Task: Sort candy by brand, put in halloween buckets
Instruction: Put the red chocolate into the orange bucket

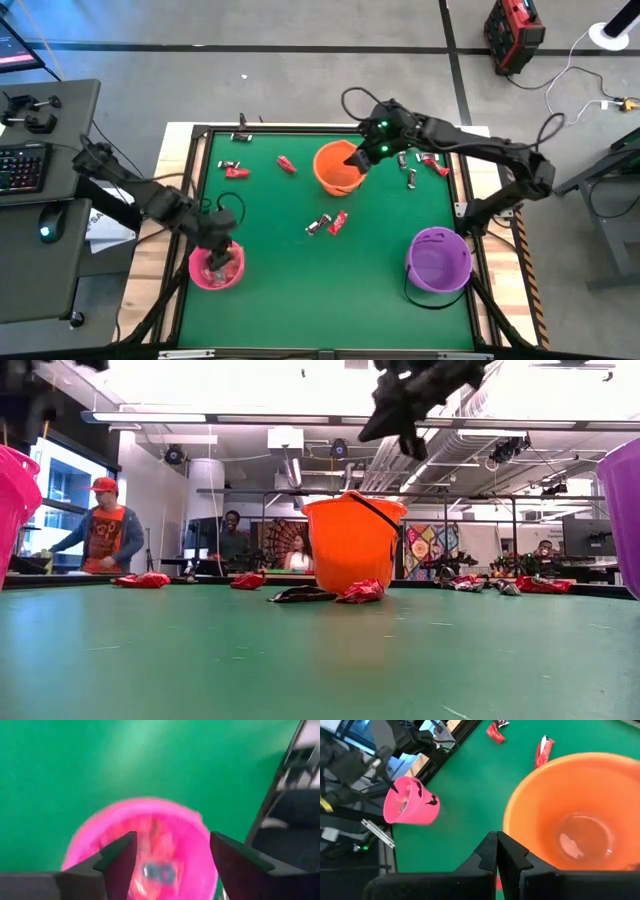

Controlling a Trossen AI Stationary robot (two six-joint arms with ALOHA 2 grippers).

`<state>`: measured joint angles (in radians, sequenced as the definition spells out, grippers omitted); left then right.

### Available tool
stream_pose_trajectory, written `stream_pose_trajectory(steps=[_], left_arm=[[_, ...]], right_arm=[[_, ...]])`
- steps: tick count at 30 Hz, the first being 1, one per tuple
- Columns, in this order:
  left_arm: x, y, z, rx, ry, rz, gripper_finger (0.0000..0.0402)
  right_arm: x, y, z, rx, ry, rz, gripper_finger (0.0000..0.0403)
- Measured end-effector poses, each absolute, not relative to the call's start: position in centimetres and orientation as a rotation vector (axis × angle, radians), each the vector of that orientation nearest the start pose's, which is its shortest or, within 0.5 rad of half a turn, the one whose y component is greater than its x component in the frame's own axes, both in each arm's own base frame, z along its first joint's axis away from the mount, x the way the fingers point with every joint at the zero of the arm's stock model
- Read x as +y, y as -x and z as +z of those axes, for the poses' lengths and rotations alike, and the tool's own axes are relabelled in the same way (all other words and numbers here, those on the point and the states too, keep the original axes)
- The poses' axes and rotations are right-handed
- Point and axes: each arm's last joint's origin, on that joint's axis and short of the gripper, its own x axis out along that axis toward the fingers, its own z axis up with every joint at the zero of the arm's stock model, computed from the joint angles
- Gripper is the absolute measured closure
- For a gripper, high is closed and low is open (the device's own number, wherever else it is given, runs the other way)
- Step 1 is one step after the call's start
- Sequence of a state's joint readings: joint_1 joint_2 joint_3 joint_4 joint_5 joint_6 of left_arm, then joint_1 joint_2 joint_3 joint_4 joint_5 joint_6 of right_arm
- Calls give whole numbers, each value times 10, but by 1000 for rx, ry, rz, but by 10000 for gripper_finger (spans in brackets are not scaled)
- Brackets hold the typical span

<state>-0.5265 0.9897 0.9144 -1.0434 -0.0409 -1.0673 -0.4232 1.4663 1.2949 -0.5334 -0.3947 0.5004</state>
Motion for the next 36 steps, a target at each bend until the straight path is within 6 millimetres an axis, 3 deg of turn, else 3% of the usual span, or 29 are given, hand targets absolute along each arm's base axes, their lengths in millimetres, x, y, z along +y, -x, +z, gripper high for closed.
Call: stream_pose_trajectory(steps=[8, 13, 18, 22, 31, 36], left_arm=[[-57, -165, 289, 1009, 625, 256, 149], [-33, -186, 293, 802, 661, 432, 149], [2, -198, 285, 784, 646, 625, 149], [31, -206, 278, 827, 518, 676, 149], [97, -202, 267, 950, 242, 750, 149], [120, -197, 270, 929, 182, 732, 149]], right_arm=[[-106, -264, 337, 701, -696, -238, 402], [-97, -254, 332, 817, -587, -323, 402], [-95, -254, 327, 879, -522, -375, 402], [-91, -258, 325, 878, -610, -344, 402], [-31, -284, 318, 908, -846, -295, 396], [10, -311, 289, 969, -960, -425, 335]])
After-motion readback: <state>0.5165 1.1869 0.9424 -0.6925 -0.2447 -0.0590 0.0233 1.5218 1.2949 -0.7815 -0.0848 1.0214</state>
